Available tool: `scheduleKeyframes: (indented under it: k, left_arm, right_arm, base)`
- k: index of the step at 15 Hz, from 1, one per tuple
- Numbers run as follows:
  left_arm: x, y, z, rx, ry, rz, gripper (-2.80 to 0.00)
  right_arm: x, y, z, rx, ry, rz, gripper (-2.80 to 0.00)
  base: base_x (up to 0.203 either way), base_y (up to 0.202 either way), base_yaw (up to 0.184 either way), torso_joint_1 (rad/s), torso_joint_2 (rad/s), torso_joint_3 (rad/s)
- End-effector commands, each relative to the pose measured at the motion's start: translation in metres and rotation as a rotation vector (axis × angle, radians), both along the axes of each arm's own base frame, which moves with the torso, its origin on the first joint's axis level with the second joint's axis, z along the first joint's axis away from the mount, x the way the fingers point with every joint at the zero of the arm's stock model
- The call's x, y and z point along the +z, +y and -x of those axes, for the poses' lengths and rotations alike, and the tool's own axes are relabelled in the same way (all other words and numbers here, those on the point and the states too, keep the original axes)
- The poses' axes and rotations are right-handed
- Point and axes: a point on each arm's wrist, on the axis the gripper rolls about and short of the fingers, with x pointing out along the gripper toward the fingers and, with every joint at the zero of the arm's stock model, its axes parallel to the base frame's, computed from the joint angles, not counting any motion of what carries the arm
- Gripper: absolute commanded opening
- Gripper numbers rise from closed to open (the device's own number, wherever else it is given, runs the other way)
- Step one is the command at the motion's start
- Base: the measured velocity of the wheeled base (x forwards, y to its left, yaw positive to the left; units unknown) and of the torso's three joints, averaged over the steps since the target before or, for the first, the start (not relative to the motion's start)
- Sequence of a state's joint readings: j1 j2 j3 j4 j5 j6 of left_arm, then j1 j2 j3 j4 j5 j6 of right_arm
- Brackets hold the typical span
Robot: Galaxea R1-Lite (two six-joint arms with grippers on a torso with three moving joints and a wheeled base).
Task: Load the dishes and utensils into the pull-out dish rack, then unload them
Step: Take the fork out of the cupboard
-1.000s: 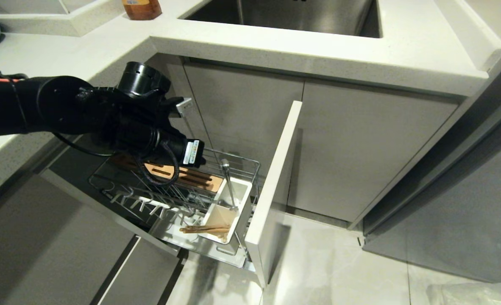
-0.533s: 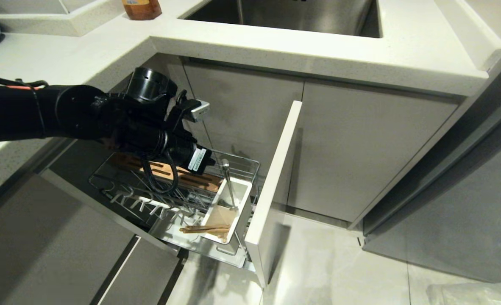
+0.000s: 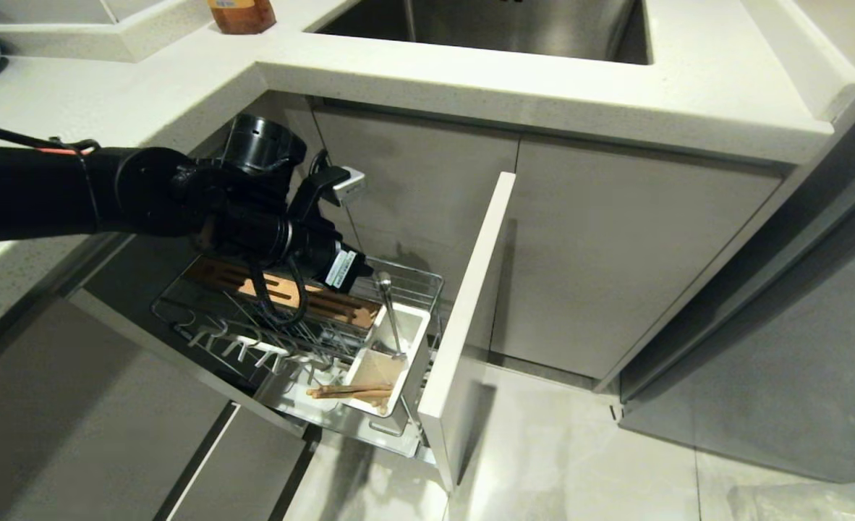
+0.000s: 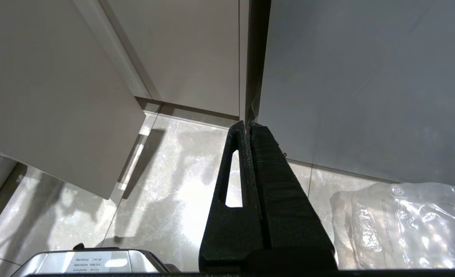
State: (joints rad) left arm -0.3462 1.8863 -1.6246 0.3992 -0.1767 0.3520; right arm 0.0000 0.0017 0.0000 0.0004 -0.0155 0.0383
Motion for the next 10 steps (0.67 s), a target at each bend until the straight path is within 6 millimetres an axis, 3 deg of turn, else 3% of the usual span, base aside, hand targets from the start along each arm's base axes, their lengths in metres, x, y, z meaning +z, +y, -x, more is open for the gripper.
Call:
scheduleKeyframes:
  k: [1,10]
  left_arm:
    - [-0.006,-0.001,-0.006,0.002,0.014,-0.008,0.00]
    - [-0.027,-0.011,-0.022,-0.003,0.059,-0.027,0.00]
  right_arm:
    - [-0.001,0.000,0.000,0.002,0.003,0.000,-2.80]
    - [-0.001,0.000,0.000,0.000,0.002,0.000,-2.80]
  base:
    - [0.000,0.000,0.000,0.000,0.00,0.000]
    - [0.000,0.000,0.000,0.000,0.00,0.000]
